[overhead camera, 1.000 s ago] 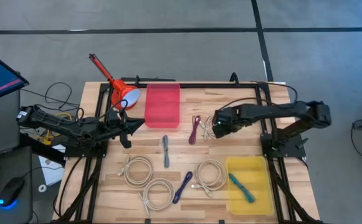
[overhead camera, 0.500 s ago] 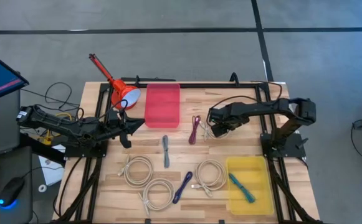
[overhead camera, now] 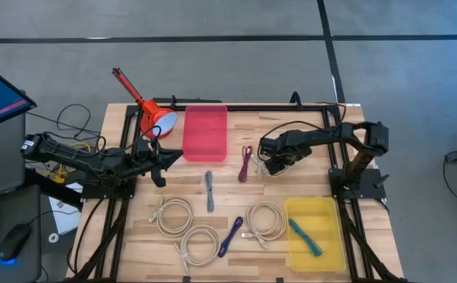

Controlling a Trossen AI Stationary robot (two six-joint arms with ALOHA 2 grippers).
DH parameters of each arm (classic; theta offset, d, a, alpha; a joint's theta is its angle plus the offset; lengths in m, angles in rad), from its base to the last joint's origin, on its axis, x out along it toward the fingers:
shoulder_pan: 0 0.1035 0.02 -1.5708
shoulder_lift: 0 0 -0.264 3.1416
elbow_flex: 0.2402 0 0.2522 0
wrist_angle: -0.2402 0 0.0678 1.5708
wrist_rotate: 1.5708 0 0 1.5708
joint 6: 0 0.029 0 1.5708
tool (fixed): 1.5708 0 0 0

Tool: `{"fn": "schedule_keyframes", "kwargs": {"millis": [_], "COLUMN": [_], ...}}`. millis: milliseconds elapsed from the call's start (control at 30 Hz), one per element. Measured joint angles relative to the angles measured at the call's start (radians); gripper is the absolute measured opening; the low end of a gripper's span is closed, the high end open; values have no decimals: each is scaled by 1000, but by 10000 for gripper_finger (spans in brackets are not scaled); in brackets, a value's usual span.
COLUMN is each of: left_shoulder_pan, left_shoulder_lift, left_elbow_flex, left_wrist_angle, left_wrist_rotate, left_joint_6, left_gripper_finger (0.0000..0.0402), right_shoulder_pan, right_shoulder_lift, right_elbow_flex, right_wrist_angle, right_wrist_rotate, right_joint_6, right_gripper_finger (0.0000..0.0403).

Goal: Pick & Place USB Port
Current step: Put the HDMI cable into the red bin

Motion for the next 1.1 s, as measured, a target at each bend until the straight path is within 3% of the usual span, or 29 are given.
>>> {"fn": "schedule_keyframes", "kwargs": {"millis": [233, 300, 500, 767, 1100], "left_shoulder_pan": [0, 0, 0, 0, 0], "left_shoulder_lift": [0, 0, 0, 0, 0], "left_elbow_flex": [0, 0, 0, 0, 0], "left_wrist_angle": [0, 0, 0, 0, 0], "left_wrist_rotate": [0, 0, 0, 1, 4], "left_joint_6": [0, 0, 0, 0, -70], "left_gripper_finger": [12, 12, 12, 12, 12], "right_shoulder_pan": [1, 0, -9, -9, 1], "right_shoulder_lift": [-21, -36, -93, -275, -540], "right_elbow_flex": [-3, -9, -13, -11, -9], "right_wrist_angle": [-5, -23, -95, -87, 127], "right_wrist_rotate": [7, 36, 80, 107, 105], "right_joint_6": [-98, -116, -137, -176, -183], "right_gripper_finger": [43, 18, 18, 4, 2]}}
